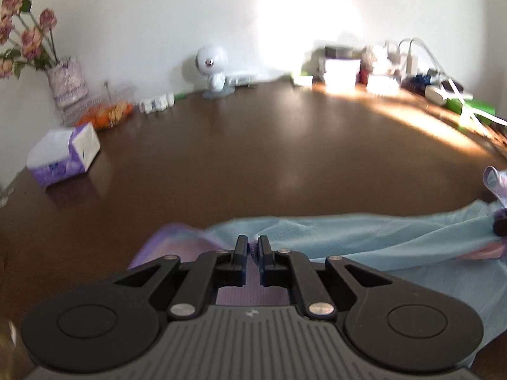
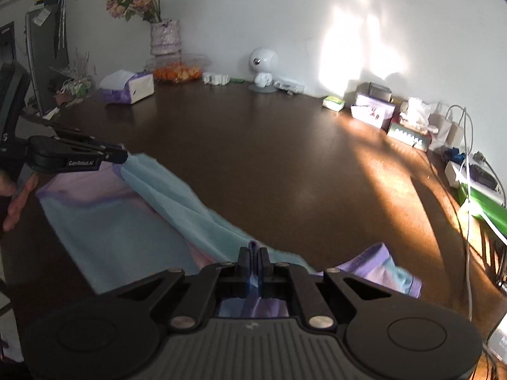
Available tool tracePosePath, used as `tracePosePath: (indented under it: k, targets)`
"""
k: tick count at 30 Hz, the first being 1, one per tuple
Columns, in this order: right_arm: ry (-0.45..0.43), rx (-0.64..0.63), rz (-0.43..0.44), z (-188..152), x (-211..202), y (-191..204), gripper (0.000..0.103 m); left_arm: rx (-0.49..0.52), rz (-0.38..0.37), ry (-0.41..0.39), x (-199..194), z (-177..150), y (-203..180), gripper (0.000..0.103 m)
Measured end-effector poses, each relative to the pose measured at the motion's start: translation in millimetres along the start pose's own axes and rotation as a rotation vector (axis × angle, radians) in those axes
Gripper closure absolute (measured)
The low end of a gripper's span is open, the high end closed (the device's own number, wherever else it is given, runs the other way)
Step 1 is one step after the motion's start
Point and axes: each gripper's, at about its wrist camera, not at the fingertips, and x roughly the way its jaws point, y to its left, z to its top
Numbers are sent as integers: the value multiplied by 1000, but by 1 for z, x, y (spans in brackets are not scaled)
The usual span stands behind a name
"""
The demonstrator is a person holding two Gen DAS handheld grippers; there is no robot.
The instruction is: Fold clothes
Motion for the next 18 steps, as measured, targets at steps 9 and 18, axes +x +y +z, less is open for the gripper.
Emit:
tracePosePath:
  k: [9,18]
  targets:
    - [-69,78,-69,-6,-40,-25,66,-124,-46,12,-12,-18,27,43]
    - [53,282,-224,1,25,-94,75,-266,-19,57,31,1,58,79]
